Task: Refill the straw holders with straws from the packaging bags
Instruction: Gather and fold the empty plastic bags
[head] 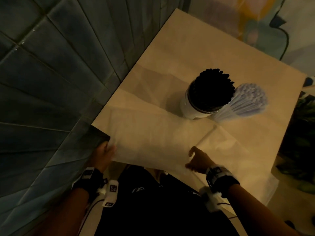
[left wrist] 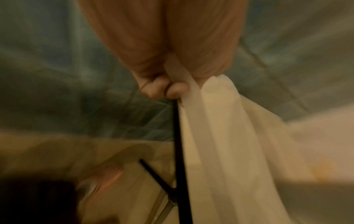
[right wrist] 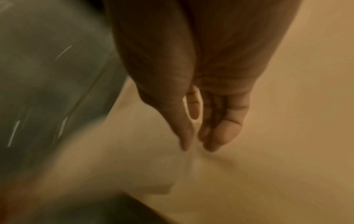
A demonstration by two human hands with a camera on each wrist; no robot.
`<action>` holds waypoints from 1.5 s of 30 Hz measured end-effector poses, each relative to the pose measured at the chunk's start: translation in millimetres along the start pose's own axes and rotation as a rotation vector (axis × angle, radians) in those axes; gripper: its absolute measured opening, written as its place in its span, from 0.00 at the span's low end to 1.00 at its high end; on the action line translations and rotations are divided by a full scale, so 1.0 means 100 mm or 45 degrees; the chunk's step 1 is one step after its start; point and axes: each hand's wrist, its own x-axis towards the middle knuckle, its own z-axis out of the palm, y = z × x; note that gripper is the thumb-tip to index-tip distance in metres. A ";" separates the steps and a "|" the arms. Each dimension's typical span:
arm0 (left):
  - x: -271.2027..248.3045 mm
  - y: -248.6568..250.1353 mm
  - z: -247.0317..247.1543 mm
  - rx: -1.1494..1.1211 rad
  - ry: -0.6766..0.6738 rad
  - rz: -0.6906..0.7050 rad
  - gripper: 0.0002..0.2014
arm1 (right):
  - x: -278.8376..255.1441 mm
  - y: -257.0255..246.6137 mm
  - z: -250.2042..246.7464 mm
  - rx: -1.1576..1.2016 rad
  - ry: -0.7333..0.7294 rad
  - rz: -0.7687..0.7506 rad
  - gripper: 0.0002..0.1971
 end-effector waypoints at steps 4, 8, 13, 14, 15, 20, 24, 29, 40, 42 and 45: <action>-0.20 0.55 -0.16 0.119 -0.155 0.366 0.16 | -0.29 -0.35 -0.11 -0.294 0.537 -0.554 0.23; -0.63 1.38 -0.50 0.151 -0.377 0.766 0.11 | -0.33 -0.98 -0.40 -0.056 0.685 -0.972 0.42; -0.70 1.79 -0.67 0.219 -0.480 0.874 0.16 | -0.26 -1.48 -0.69 0.041 0.222 -0.905 0.35; -0.65 1.79 -0.70 0.223 -0.428 0.888 0.18 | -0.26 -1.47 -0.72 0.070 0.190 -0.908 0.24; -0.60 1.80 -0.75 0.212 -0.308 0.905 0.19 | -0.27 -1.44 -0.75 0.135 0.186 -0.917 0.15; -0.46 1.82 -0.69 -0.111 0.497 0.784 0.10 | -0.42 -1.12 -0.77 0.495 0.363 -1.018 0.20; -0.37 1.80 -0.29 -0.622 0.137 0.386 0.14 | -0.51 -1.05 -0.66 0.877 0.319 -0.982 0.27; -0.24 1.51 0.05 -0.238 -0.210 0.292 0.10 | -0.53 -1.13 -0.66 0.994 0.338 -0.904 0.11; -0.19 1.69 -0.55 -0.294 0.244 0.600 0.24 | -0.59 -1.33 -0.37 0.658 0.511 -0.909 0.20; -0.15 1.64 -0.69 -0.193 -0.084 0.591 0.27 | -0.56 -1.33 -0.36 0.335 0.520 -0.840 0.27; -0.06 1.54 -0.85 0.268 -0.233 0.766 0.18 | -0.55 -1.34 -0.33 -0.080 0.736 -0.909 0.12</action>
